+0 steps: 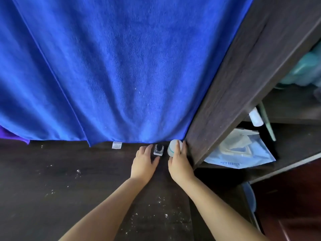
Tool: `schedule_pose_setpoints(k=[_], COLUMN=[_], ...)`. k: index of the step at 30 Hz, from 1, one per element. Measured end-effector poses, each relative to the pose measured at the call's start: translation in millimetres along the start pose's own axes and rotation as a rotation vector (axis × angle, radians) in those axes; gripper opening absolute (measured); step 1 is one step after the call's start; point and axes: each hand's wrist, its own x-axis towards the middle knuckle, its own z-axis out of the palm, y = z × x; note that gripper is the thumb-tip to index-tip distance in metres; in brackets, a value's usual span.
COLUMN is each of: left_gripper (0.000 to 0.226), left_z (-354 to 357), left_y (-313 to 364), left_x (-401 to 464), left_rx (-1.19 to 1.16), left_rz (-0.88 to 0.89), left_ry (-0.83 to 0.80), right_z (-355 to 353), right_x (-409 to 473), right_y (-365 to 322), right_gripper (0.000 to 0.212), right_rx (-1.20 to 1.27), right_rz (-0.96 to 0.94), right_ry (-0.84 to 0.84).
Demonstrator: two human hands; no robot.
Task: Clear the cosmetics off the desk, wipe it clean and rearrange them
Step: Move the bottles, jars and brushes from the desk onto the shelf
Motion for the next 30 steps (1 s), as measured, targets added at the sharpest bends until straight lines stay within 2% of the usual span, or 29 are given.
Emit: schedule_pose_setpoints(k=[5, 8, 12, 15, 18, 22, 26, 30], left_gripper=[0.052, 0.046, 0.036, 0.033, 0.032, 0.032, 0.032, 0.040], left_z=[21, 24, 16, 0, -25, -69, -104, -116], left_y=[-1, -4, -18, -28, -20, 17, 75, 150], left_x=[24, 30, 20, 5, -14, -55, -108, -152], left_rx=[0.152, 0.143, 0.129, 0.087, 0.031, -0.128, -0.201, -0.231], left_rz=[0.006, 0.022, 0.035, 0.044, 0.078, 0.129, 0.211, 0.352], left_ry=[0.045, 0.064, 0.096, 0.116, 0.169, 0.202, 0.268, 0.338], right_z=[16, 16, 14, 12, -1, -49, -118, -187], right_x=[20, 25, 18, 5, -15, -56, -105, -137], right_y=[2, 1, -5, -5, -6, -8, 9, 45], right_gripper=[0.067, 0.065, 0.050, 0.051, 0.055, 0.053, 0.049, 0.048], right_rx=[0.046, 0.025, 0.093, 0.171, 0.287, 0.496, 0.619, 0.626], right_rz=[0.046, 0.073, 0.097, 0.083, -0.024, -0.255, -0.419, -0.506], right_ry=[0.059, 0.103, 0.125, 0.114, 0.112, 0.090, 0.067, 0.108])
